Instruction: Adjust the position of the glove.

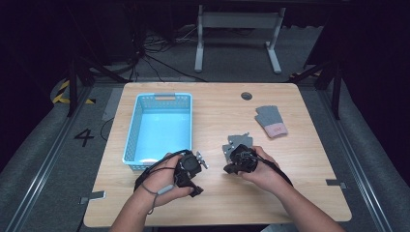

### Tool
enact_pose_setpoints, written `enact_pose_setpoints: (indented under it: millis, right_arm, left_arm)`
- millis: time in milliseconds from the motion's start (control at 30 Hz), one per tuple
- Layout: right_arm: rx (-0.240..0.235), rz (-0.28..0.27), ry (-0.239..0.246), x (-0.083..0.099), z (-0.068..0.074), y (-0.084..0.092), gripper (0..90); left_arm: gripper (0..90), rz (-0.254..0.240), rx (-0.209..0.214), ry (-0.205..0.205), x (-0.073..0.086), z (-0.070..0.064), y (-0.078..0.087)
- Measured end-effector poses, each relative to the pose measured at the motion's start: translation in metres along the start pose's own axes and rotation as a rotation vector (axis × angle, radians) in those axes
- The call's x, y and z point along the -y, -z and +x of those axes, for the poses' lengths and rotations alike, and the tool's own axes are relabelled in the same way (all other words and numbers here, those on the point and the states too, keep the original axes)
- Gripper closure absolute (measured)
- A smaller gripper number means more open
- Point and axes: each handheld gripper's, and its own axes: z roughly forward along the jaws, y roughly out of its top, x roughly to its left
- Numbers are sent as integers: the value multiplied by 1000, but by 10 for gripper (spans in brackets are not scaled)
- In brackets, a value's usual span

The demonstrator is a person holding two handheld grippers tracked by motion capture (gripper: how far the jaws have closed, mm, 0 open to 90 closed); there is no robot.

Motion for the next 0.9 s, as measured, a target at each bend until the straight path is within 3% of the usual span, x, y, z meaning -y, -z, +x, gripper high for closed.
enact_pose_setpoints:
  millis: [333, 667, 767, 900]
  right_arm:
    - [13, 13, -34, 17, -3, 12, 896]
    - [19, 37, -62, 31, -6, 20, 896]
    - [5, 7, -61, 26, -5, 24, 896]
    - [30, -54, -70, 12, -9, 29, 897]
  left_arm:
    - [415, 5, 11, -35, -11, 0, -3]
    - [411, 3, 17, -40, -14, 2, -3]
    - [411, 5, 16, -34, -13, 1, -3]
    - [410, -3, 17, -32, -12, 2, -2]
